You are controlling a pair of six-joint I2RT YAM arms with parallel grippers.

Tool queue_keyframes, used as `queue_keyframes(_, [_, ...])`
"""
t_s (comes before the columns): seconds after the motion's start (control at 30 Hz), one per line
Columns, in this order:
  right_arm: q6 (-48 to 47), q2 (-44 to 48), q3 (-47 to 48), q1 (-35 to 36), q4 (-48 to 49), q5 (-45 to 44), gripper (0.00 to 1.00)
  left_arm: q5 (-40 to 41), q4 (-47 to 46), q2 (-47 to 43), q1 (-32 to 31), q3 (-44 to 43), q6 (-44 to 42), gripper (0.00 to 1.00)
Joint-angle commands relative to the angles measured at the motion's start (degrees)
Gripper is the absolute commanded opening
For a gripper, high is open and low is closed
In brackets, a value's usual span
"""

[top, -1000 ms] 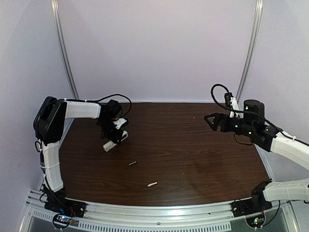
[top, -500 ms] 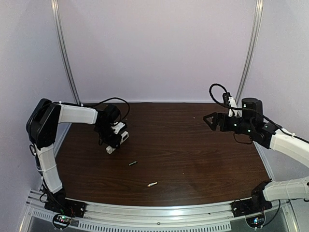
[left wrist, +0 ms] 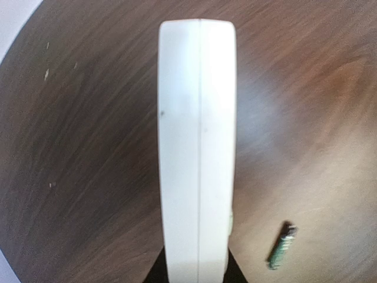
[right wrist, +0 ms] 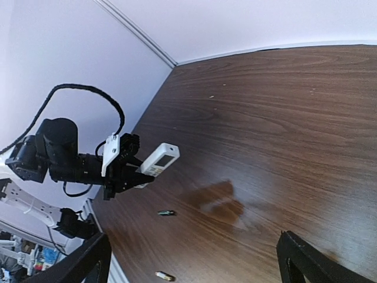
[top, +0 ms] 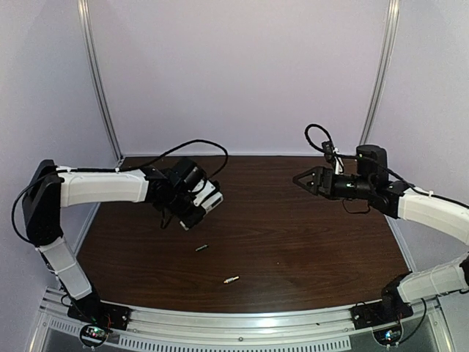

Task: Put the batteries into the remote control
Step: Pick up the remote control from the center of the board, then pass from the left arm to the right

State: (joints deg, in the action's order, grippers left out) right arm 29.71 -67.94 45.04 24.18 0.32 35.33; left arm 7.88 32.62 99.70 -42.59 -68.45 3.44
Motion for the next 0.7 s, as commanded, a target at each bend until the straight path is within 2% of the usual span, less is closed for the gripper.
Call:
queue_keyframes(0.0, [7.33, -0.09, -1.35, 1.75, 8.02, 9.01, 0.97, 2.90, -9.04, -6.40, -9.48, -2.04, -2.87, 0.05])
queue_keyframes(0.17, [10.13, -0.25, -1.66, 4.99, 10.47, 9.61, 0.95, 4.90, -14.02, -8.75, -16.02, -4.66, -2.91, 0.05])
queue_keyframes(0.33, [11.49, -1.78, -0.97, 7.96, 11.09, 8.72, 0.94, 8.70, -15.04, -7.56, -21.27, -7.90, -5.90, 0.05])
queue_keyframes(0.67, [13.00, -4.55, -0.03, 12.48, 14.54, 8.42, 0.87, 11.51, -15.70, -4.99, -24.82, -10.00, -5.59, 0.05])
